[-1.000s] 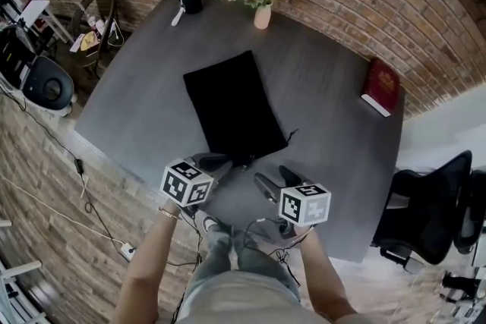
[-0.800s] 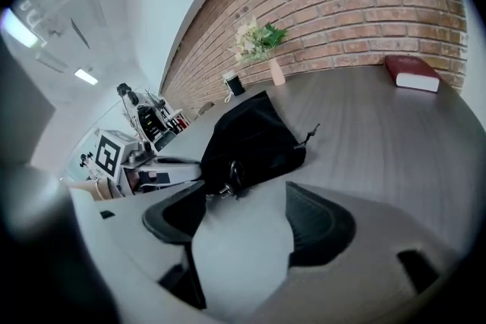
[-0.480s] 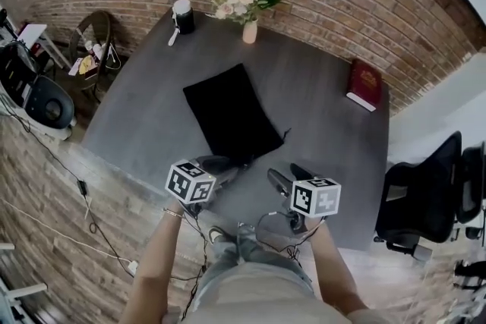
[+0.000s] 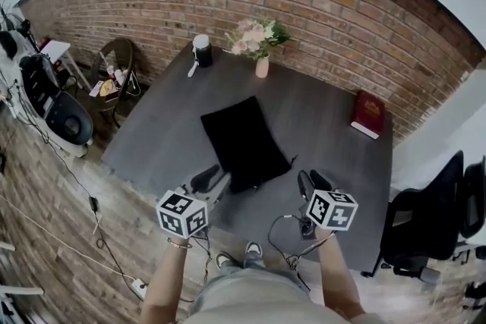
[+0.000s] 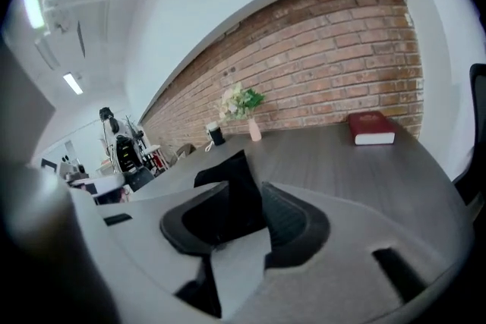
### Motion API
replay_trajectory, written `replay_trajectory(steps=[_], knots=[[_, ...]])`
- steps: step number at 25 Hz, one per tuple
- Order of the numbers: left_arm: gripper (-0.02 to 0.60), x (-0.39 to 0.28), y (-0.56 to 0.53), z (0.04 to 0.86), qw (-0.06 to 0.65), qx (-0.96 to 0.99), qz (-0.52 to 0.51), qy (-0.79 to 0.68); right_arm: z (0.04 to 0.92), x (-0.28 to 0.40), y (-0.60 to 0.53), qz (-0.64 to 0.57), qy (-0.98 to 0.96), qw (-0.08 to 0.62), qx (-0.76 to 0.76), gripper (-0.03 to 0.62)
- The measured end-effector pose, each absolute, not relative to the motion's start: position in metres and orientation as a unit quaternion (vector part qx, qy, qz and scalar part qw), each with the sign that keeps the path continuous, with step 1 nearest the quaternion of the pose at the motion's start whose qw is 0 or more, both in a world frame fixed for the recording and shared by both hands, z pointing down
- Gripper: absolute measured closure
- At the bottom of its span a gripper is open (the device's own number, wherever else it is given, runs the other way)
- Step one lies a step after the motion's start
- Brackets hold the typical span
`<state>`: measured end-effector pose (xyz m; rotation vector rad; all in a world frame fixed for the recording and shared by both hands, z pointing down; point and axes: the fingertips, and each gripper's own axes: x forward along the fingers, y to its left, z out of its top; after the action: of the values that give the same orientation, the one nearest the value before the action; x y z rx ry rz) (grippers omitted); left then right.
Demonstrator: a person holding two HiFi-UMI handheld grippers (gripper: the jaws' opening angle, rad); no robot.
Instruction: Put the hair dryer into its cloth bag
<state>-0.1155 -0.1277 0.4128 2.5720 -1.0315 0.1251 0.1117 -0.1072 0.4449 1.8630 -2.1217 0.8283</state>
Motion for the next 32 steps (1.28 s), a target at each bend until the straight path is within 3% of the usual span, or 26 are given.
replay_trajectory(steps=[3, 8, 12, 32], knots=[[0.455, -0.145, -0.139, 0.375, 0.139, 0.878, 0.001, -0.459, 0.410, 0.124, -0.117, 0.229, -0.718, 0.065, 0.654, 0.475], [0.536, -0.184, -0.154, 0.331, 0.078, 0.814, -0.034, -0.575, 0.359, 0.152, -0.123, 0.148, -0.701, 0.026, 0.697, 0.512], [0.561, -0.200, -0.159, 0.316, 0.063, 0.789, -0.045, -0.610, 0.329, 0.174, -0.118, 0.094, -0.668, 0.006, 0.738, 0.597], [0.577, -0.211, -0.169, 0.325, 0.076, 0.763, -0.040, -0.641, 0.337, 0.198, -0.101, 0.086, -0.636, 0.033, 0.767, 0.594]])
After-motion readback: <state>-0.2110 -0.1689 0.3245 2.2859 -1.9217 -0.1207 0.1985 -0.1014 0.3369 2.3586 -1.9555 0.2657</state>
